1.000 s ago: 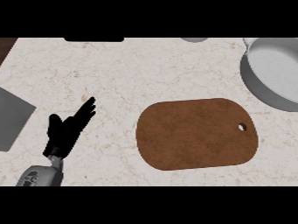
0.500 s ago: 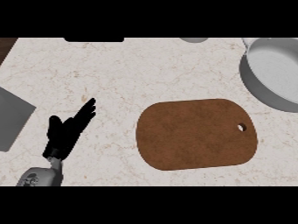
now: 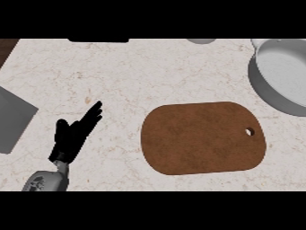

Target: Pick the sweet potato from the cutting board and place it in the pot

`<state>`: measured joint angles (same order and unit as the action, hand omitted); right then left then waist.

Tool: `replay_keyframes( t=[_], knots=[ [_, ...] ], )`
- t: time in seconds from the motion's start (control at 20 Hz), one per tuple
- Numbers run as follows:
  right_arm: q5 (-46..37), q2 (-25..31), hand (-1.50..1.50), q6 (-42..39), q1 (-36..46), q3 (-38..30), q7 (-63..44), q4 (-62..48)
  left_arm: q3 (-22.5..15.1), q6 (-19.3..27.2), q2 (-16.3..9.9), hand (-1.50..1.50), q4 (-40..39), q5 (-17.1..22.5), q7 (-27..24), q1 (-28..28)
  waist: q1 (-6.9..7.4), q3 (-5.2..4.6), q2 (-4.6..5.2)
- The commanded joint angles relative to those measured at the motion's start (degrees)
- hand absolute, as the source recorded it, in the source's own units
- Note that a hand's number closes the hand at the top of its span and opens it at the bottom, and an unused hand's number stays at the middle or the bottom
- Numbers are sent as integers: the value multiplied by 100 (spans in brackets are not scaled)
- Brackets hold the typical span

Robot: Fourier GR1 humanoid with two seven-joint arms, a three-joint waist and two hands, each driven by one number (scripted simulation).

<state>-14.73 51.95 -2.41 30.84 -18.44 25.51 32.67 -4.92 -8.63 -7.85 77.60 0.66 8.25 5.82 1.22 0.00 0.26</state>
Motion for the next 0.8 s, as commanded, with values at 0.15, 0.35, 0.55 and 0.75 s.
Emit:
replay_keyframes(
  t=[0.15, 0.35, 0.55, 0.75],
  knots=[
    [-951, -370, 150, 333, 1207, 805, -824, -533, 49, -14, -40, 0, -14, -69, 18, 65, 91, 6, 31],
    [-1471, -594, 150, 539, 1669, 1162, -981, -953, 24, -108, -33, 0, 86, -32, -77, -92, 138, 8, 41],
    [-2367, -488, 150, 1053, 1688, 1812, -1399, -1182, 83, -267, -173, 0, 202, 69, 149, 129, 241, 10, 72],
    [-3053, -793, 150, 1099, 2217, 2339, -2190, -1608, -99, -68, 165, 0, -282, -158, -133, 369, 320, 7, 151]
  ],
)
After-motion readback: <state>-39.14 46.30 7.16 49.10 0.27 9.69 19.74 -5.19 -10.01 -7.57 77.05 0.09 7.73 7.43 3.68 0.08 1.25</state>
